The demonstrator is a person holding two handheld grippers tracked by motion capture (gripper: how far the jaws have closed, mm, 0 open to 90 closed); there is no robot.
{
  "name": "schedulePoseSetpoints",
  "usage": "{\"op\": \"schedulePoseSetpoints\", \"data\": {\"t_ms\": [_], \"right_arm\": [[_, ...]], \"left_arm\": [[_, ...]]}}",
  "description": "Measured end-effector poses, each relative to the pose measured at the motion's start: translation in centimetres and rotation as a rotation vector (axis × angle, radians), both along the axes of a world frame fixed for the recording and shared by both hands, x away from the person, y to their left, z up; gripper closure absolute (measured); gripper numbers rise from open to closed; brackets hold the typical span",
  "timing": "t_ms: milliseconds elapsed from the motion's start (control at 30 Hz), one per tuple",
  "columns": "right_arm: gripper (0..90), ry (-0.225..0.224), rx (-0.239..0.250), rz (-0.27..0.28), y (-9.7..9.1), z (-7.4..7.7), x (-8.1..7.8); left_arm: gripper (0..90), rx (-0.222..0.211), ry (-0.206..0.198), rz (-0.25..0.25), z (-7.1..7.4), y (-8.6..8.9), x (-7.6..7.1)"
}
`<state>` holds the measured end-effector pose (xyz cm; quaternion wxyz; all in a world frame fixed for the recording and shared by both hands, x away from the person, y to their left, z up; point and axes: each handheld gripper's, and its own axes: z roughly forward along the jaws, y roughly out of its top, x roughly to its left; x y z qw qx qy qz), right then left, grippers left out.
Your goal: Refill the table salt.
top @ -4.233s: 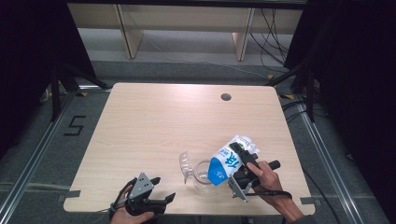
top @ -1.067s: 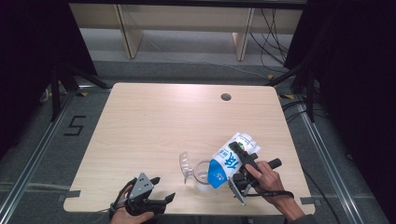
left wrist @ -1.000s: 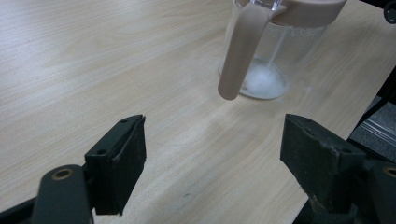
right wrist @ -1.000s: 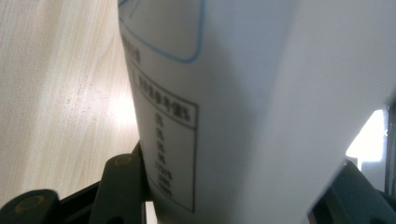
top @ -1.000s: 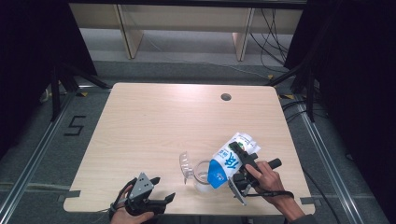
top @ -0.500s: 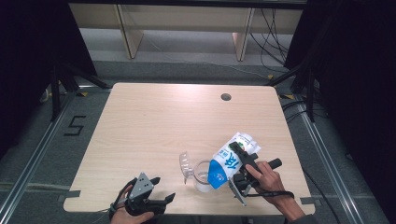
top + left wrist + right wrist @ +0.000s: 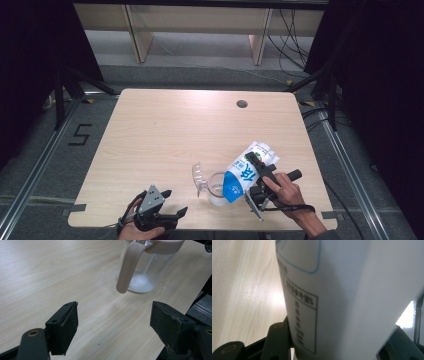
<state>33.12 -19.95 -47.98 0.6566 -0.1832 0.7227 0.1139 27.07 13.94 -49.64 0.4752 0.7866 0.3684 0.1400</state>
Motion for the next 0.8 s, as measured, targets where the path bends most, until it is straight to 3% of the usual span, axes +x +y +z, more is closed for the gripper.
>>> {"op": "schedulePoseSetpoints", "data": {"t_ms": [167,200,267,467,567,600,800], "right_arm": [[49.9,-0.002,-0.002,0.001,0.02,0.02,-0.01],[49.9,-0.029,-0.034,0.007,0.10,0.33,-0.06],[50.1,-0.028,-0.042,0.000,0.12,0.40,-0.11],[50.2,-0.037,-0.043,0.002,0.13,0.40,-0.11],[50.3,-0.029,-0.045,-0.002,0.13,0.35,-0.11],[50.4,-0.003,-0.013,-0.024,0.01,0.02,-0.21],[50.6,-0.005,-0.015,-0.023,0.02,0.02,-0.22]], "left_arm": [[22.2,0.001,-0.002,-0.001,0.00,0.00,0.01],[22.2,0.001,0.000,-0.001,0.01,0.01,0.01],[22.3,0.002,0.000,-0.001,0.01,0.03,0.01],[22.2,-0.007,0.009,0.007,0.00,-0.05,-0.06],[22.2,-0.004,0.006,0.006,0.01,-0.03,-0.04],[22.2,0.004,0.000,0.000,0.04,0.01,-0.01],[22.2,-0.006,0.008,0.007,0.00,-0.05,-0.06]]}}
